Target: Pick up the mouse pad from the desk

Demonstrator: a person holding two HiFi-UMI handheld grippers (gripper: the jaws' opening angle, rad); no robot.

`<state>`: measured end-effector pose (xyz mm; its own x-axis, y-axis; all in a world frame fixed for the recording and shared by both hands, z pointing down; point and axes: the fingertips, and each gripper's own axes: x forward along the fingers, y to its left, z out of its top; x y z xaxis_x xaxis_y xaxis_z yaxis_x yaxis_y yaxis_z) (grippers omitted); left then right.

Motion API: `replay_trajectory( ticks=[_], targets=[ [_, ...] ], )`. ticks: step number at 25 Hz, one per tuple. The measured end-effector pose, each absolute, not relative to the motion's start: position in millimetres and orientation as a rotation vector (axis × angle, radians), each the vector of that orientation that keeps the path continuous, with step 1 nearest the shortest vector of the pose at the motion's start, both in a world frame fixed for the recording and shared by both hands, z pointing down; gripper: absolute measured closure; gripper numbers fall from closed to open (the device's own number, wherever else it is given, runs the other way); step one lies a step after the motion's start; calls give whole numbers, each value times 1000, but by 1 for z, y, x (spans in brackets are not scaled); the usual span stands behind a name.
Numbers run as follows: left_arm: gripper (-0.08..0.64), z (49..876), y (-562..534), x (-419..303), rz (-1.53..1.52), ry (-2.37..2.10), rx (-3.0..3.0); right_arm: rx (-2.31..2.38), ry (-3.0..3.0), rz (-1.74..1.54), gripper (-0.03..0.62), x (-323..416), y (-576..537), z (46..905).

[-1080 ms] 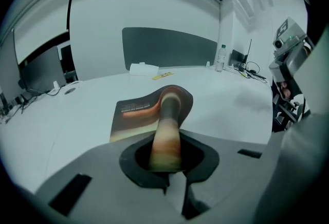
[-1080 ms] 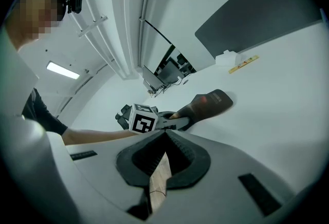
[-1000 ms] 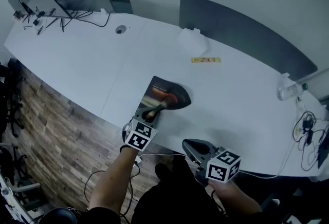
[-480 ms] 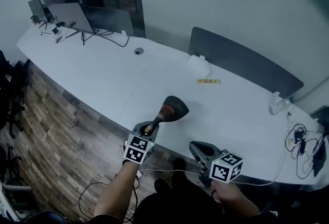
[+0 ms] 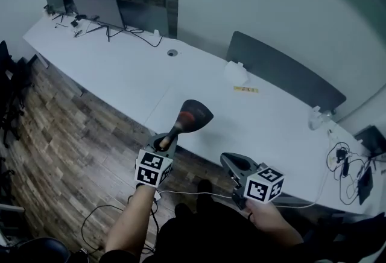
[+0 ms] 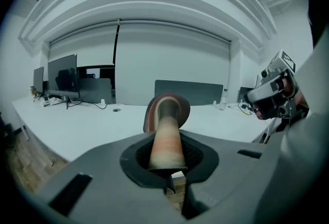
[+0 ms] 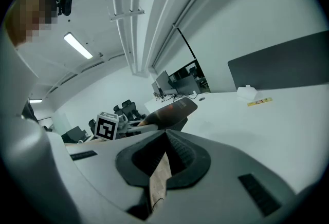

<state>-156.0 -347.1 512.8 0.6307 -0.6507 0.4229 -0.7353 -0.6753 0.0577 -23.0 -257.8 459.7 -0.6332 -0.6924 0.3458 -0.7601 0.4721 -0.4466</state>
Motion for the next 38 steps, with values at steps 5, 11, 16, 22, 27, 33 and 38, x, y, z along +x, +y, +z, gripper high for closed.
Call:
replay_trajectory(
  ticks=[5, 11, 16, 22, 27, 33, 38],
  targets=[
    [523, 516, -310, -181, 538, -1159, 2628, 1297, -2595, 818, 601, -39, -237, 448],
    [523, 507, -272, -183, 478, -1136, 2634, 1311, -2575, 791, 601, -41, -209, 442],
    [523, 492, -254, -177, 445, -1118, 2649, 1338, -2594, 760, 601, -33, -201, 432],
    [523, 466, -243, -172, 402, -1158, 2662, 1331, -2631, 720, 601, -18, -197, 419],
    [523, 457, -243, -156, 433, -1207, 2646, 1350, -2638, 680, 601, 24, -197, 409],
    [523, 453, -246, -130, 420, -1248, 2594, 1334, -2649, 581, 601, 78, -205, 396],
    [522, 438, -246, -114, 423, -1312, 2591, 1309, -2700, 537, 601, 102, -212, 389]
  ],
)
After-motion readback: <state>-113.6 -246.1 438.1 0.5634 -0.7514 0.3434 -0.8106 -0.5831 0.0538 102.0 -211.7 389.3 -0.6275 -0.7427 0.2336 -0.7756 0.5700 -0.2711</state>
